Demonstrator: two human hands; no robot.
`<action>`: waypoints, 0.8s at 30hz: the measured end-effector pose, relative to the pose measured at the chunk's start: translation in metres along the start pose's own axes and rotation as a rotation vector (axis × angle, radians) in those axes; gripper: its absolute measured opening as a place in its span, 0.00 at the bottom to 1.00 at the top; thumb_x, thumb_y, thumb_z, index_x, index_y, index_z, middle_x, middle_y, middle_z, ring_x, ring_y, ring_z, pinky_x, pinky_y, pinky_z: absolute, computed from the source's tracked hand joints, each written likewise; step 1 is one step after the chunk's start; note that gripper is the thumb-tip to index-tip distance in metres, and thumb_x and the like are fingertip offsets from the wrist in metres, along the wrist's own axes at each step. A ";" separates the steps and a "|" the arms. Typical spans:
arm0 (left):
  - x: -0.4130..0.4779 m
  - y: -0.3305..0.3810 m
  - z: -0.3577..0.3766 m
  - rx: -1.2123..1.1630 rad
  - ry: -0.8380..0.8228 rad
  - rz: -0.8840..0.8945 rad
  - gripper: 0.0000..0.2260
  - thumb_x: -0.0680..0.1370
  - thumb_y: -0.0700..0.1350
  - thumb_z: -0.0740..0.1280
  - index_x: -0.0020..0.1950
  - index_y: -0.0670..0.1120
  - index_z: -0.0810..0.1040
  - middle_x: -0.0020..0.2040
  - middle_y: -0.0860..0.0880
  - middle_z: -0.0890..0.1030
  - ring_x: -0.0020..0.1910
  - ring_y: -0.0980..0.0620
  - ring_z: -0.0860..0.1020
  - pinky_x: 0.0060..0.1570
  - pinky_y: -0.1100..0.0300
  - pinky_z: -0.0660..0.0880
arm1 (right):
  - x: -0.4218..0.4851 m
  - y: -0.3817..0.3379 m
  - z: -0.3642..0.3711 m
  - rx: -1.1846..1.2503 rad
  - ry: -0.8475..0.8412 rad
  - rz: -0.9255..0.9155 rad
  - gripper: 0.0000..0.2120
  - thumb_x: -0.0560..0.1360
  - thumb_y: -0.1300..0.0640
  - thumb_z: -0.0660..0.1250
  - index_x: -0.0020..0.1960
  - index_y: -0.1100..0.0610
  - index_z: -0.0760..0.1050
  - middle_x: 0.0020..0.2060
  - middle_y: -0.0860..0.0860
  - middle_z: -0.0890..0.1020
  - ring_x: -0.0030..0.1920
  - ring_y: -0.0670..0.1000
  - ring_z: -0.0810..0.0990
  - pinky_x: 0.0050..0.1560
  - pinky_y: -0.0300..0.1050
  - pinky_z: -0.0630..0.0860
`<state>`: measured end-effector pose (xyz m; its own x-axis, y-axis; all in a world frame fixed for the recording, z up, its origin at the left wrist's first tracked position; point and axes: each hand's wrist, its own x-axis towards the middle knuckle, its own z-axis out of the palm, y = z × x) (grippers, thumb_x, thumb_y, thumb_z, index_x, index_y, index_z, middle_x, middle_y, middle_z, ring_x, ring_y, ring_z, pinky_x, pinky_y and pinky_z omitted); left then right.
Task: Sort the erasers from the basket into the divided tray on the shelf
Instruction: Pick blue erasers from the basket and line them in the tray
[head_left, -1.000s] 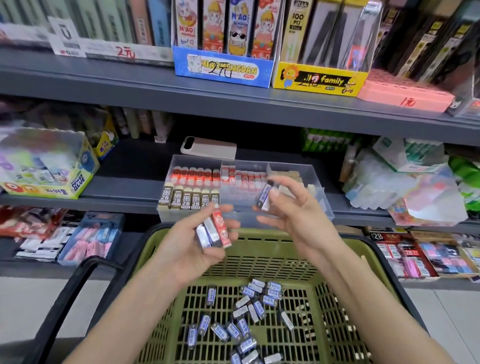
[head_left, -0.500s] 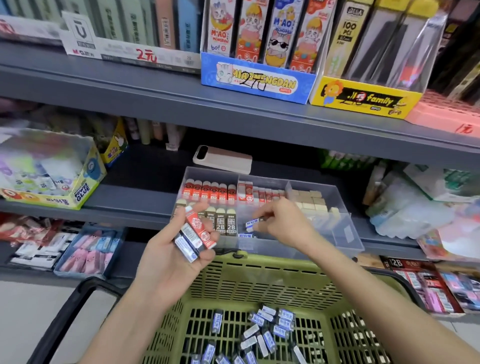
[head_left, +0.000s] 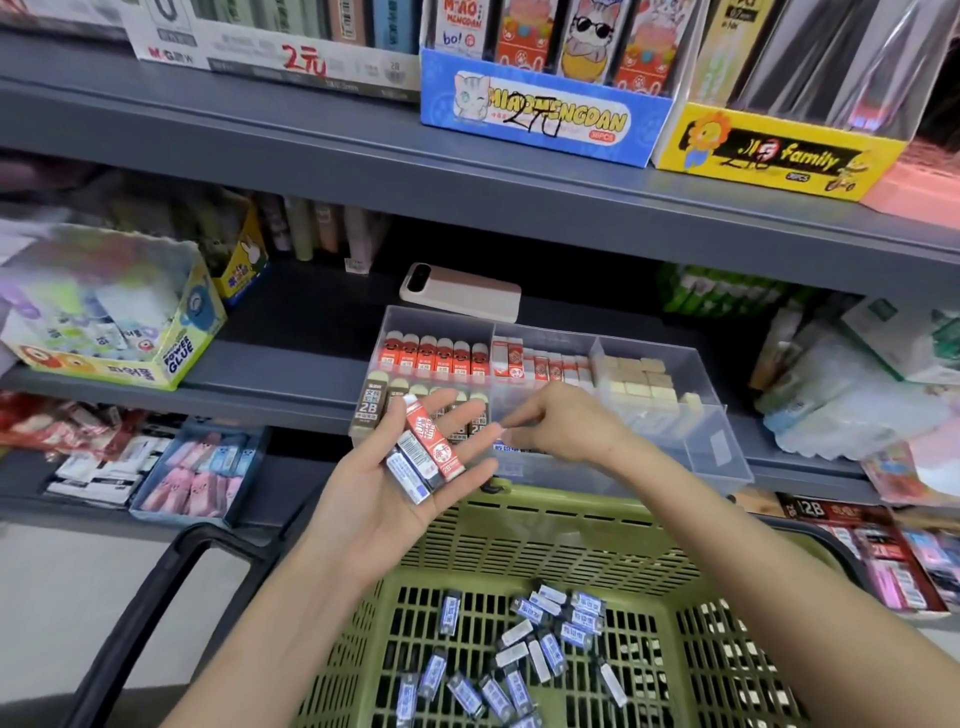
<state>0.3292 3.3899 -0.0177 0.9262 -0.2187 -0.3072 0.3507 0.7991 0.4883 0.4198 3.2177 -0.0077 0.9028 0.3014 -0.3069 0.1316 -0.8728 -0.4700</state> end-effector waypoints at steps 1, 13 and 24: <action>0.000 0.000 0.000 -0.012 -0.007 0.001 0.18 0.75 0.51 0.61 0.53 0.41 0.83 0.60 0.40 0.80 0.57 0.38 0.80 0.44 0.46 0.81 | -0.001 0.000 0.001 0.099 0.006 0.002 0.08 0.73 0.56 0.70 0.51 0.56 0.83 0.43 0.48 0.84 0.40 0.44 0.78 0.46 0.39 0.72; -0.006 0.008 -0.007 -0.057 -0.026 0.054 0.19 0.77 0.52 0.59 0.57 0.42 0.81 0.61 0.41 0.80 0.58 0.39 0.79 0.43 0.50 0.80 | 0.003 0.001 -0.002 -0.068 -0.044 -0.016 0.17 0.79 0.55 0.60 0.34 0.60 0.71 0.31 0.55 0.71 0.33 0.52 0.69 0.35 0.42 0.67; -0.005 0.006 -0.002 -0.060 -0.030 0.015 0.20 0.77 0.51 0.59 0.61 0.40 0.79 0.60 0.40 0.80 0.57 0.38 0.80 0.42 0.46 0.80 | 0.004 0.004 -0.005 -0.037 -0.025 -0.105 0.08 0.76 0.58 0.66 0.46 0.59 0.83 0.28 0.43 0.77 0.25 0.39 0.73 0.34 0.33 0.69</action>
<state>0.3267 3.3970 -0.0146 0.9353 -0.2222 -0.2755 0.3286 0.8343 0.4427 0.4257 3.2133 -0.0062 0.8727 0.4009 -0.2786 0.2404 -0.8496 -0.4695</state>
